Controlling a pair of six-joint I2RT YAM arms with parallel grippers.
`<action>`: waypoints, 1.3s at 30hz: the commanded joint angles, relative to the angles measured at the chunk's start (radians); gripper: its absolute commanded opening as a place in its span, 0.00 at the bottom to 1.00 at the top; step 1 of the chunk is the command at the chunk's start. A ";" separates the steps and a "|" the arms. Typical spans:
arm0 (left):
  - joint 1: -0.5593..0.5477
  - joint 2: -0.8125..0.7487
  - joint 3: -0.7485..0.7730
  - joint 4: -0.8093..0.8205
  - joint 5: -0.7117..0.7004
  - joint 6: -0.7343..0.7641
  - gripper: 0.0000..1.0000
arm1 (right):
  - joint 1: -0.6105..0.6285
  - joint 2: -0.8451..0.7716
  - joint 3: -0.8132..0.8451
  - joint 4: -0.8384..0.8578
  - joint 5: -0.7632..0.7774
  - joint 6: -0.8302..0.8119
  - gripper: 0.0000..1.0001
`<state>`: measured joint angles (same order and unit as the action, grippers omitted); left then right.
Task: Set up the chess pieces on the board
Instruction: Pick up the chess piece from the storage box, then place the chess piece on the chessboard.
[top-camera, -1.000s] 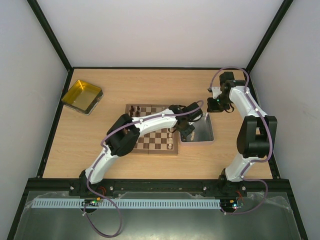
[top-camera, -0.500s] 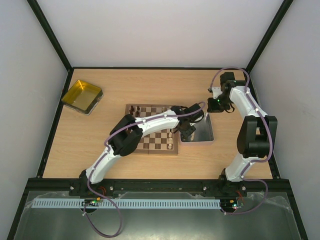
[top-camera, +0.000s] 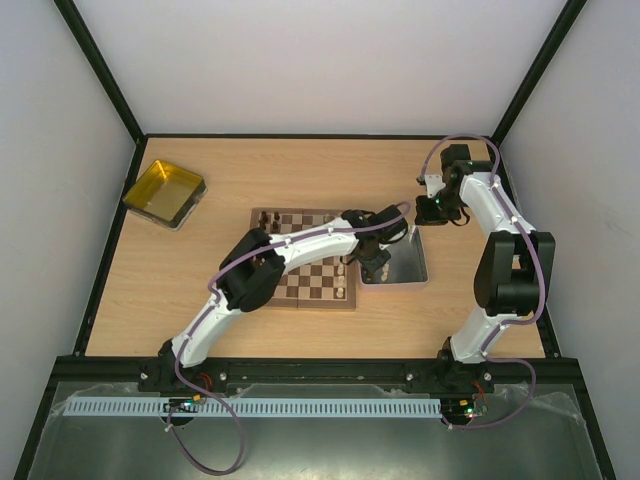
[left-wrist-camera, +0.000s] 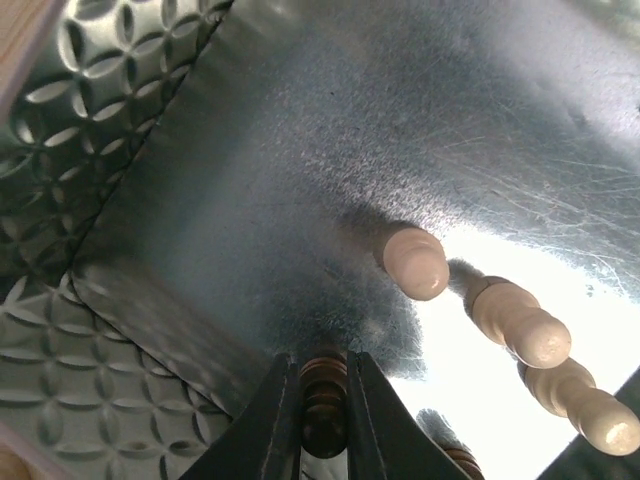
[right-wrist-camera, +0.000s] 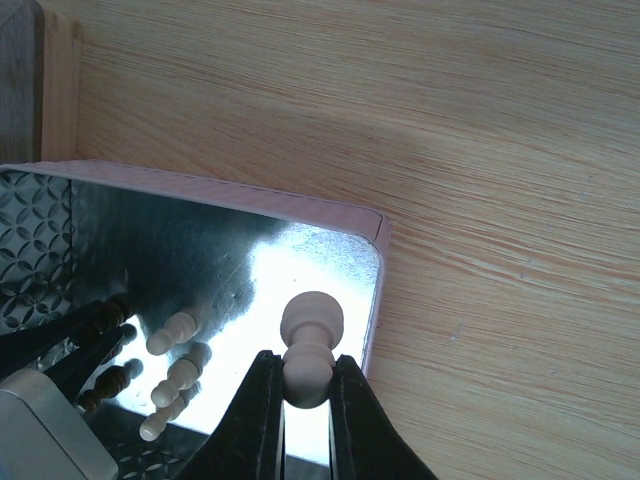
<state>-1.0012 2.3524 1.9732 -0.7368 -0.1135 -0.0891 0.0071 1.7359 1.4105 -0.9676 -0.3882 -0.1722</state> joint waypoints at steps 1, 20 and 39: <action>-0.002 -0.048 0.042 -0.033 -0.020 -0.004 0.06 | -0.004 -0.018 0.001 -0.021 0.012 -0.001 0.02; -0.001 -0.219 0.039 -0.052 -0.021 -0.025 0.06 | 0.006 -0.070 0.069 -0.126 0.029 -0.030 0.02; 0.024 -0.721 -0.649 0.075 -0.118 -0.157 0.06 | 0.385 -0.127 0.107 -0.173 0.102 0.103 0.02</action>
<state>-0.9924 1.6993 1.4242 -0.6949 -0.2100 -0.1989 0.3305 1.6264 1.4864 -1.1027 -0.3206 -0.1223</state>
